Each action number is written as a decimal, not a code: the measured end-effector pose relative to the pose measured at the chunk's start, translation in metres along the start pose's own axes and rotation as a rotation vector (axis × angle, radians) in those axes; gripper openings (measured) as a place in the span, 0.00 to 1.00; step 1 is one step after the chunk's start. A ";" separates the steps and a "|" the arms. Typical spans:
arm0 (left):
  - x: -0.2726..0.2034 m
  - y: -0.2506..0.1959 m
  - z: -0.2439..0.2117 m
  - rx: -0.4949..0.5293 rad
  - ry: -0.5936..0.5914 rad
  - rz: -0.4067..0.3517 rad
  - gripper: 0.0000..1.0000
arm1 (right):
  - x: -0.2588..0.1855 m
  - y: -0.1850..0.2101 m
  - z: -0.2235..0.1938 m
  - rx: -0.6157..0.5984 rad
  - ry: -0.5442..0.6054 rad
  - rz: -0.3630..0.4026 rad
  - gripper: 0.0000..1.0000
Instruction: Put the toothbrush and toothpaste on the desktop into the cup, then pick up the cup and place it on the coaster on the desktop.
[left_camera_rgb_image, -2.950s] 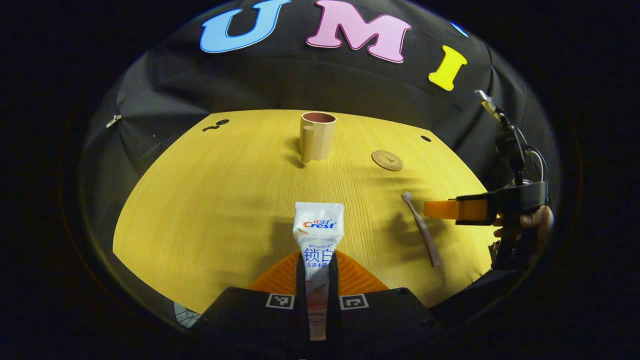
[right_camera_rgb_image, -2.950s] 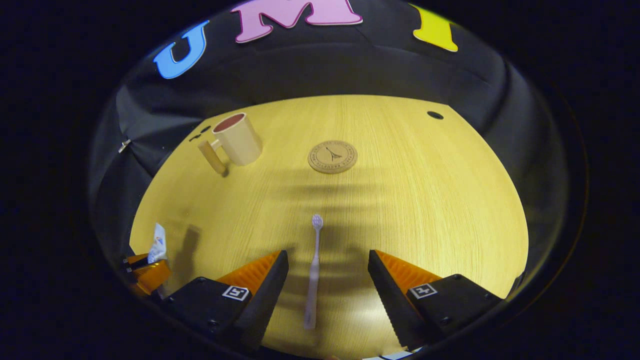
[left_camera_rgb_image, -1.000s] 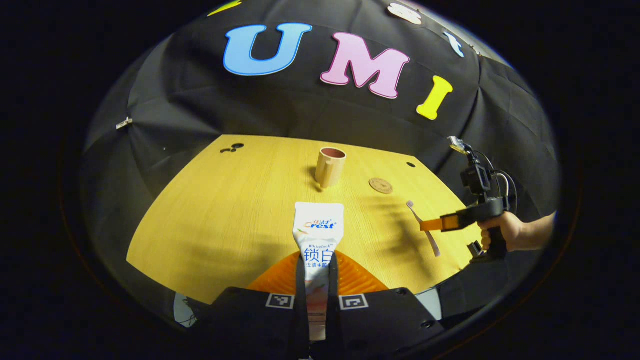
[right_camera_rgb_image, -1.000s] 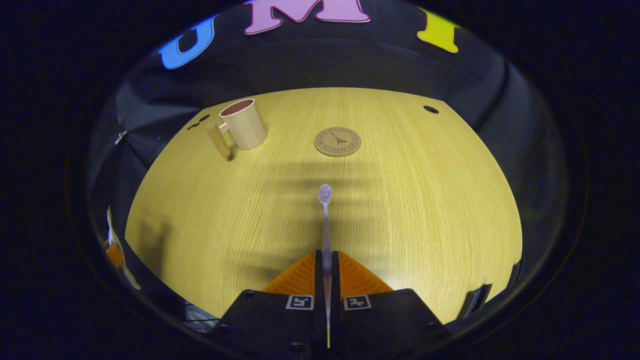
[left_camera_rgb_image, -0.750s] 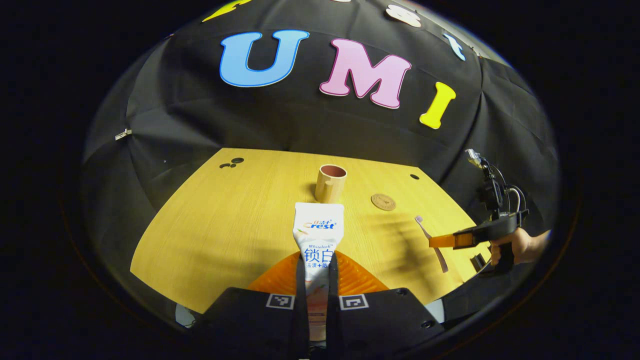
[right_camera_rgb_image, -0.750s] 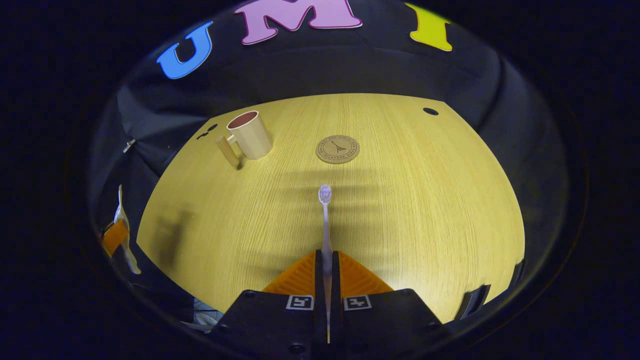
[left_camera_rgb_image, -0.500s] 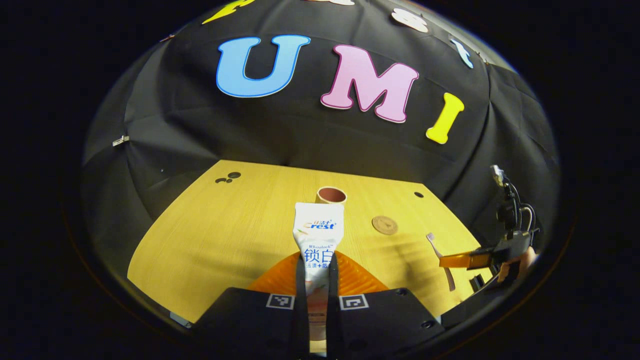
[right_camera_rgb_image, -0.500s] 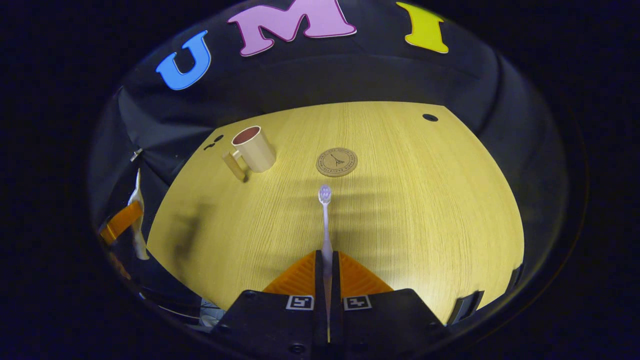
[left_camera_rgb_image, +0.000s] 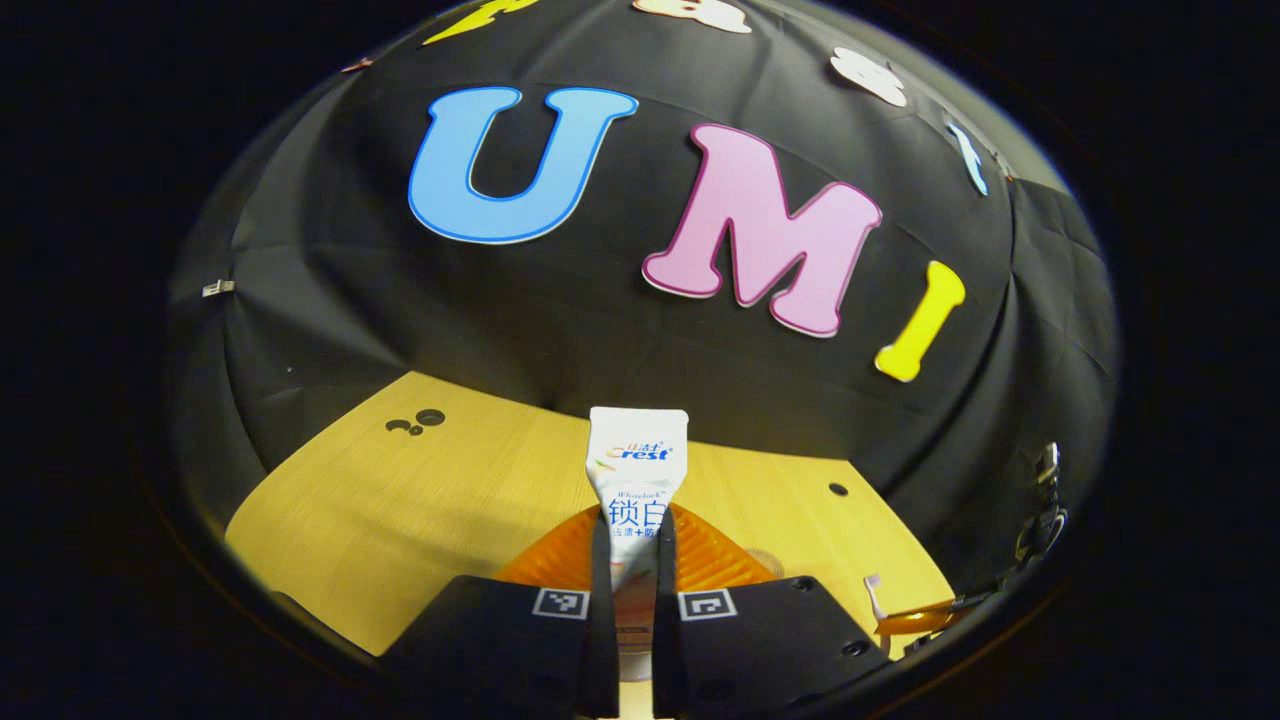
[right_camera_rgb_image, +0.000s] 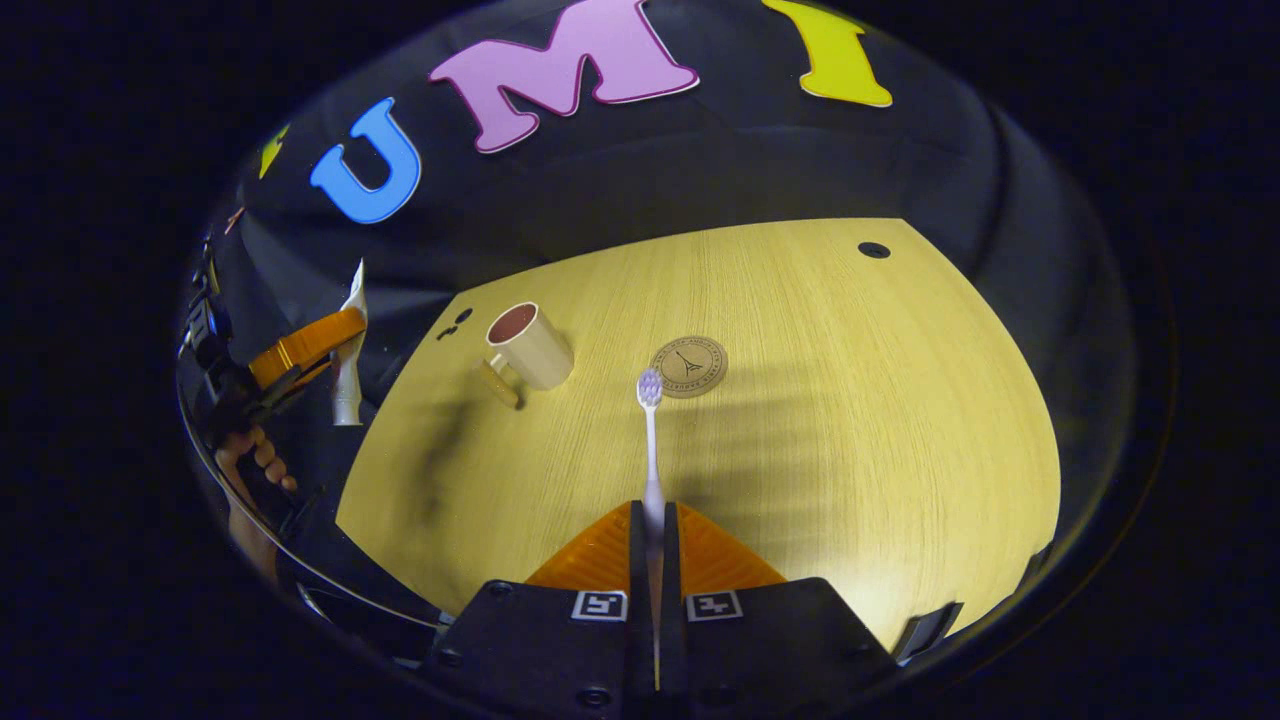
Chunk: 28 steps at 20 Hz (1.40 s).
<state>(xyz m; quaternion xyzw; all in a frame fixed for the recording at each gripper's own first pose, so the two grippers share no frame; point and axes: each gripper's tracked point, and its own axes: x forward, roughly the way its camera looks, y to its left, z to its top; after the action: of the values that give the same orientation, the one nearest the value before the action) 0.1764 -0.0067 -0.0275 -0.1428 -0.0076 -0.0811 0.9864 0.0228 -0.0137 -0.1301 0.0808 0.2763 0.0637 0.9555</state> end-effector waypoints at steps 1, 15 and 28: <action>0.009 -0.003 0.005 -0.017 -0.016 0.002 0.18 | 0.003 0.001 0.006 0.018 -0.004 0.006 0.06; 0.127 -0.012 0.026 -0.199 -0.153 -0.003 0.19 | 0.045 -0.008 0.025 0.053 0.034 0.062 0.07; 0.151 0.000 -0.016 -0.140 -0.119 0.065 0.24 | 0.054 -0.022 -0.002 0.014 0.089 0.050 0.06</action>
<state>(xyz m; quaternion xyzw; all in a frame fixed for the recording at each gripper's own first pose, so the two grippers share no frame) 0.3253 -0.0347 -0.0371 -0.2163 -0.0557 -0.0409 0.9739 0.0685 -0.0265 -0.1640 0.0913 0.3169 0.0890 0.9399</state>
